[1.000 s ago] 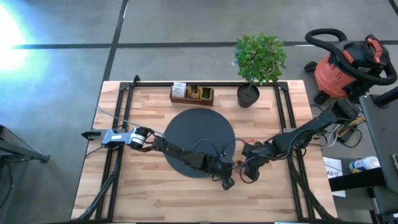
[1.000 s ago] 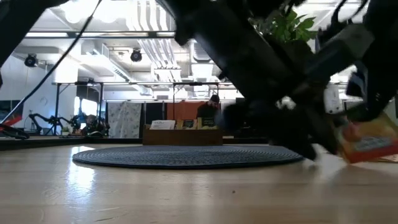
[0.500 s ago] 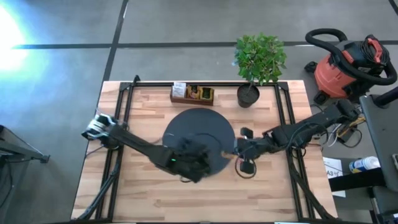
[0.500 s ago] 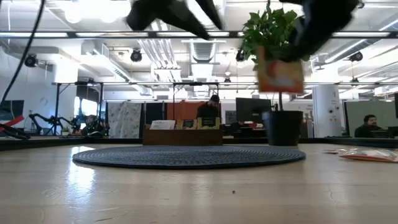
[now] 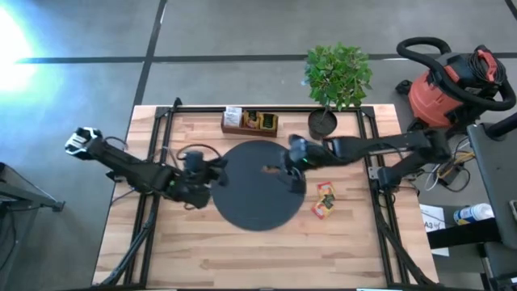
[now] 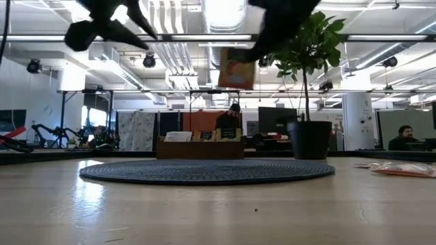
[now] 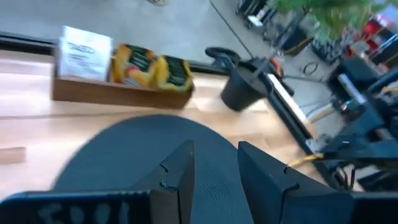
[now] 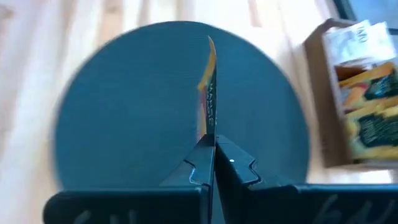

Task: Pick & Place Tea
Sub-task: Put the orange tea bag into the middle section of the brown wooden organizer

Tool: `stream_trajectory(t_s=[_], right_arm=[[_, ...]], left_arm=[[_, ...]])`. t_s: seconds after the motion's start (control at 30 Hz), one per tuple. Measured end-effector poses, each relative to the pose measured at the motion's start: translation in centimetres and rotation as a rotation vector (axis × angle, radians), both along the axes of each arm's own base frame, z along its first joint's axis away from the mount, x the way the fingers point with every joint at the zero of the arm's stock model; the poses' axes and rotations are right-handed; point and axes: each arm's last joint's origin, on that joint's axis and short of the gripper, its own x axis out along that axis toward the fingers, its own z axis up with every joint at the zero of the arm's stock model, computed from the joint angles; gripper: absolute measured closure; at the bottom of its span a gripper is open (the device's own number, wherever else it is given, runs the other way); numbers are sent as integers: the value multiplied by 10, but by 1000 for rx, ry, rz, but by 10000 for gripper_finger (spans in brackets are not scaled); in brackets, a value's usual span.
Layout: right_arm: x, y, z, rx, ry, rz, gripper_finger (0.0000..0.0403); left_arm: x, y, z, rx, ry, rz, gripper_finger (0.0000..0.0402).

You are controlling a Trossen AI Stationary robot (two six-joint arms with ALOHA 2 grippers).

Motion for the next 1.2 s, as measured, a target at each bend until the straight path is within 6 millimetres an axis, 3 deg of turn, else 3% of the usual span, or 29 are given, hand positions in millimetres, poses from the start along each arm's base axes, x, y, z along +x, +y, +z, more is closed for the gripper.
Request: stream_trajectory(t_s=[0.27,0.6,0.87,1.2], right_arm=[[60,-61,-7,-5,28,-37,394],[116,-139,-13,-56,-1,-173,394],[136,-176,-34,-67,78,-200,394],[138,-212,-57,-50,180,-245,394]], left_arm=[[-43,21,-13,23,-50,45,284],[-62,30,-36,97,-22,87,284],[-64,35,-43,149,-7,138,284],[-64,42,-42,166,-11,192,284]])
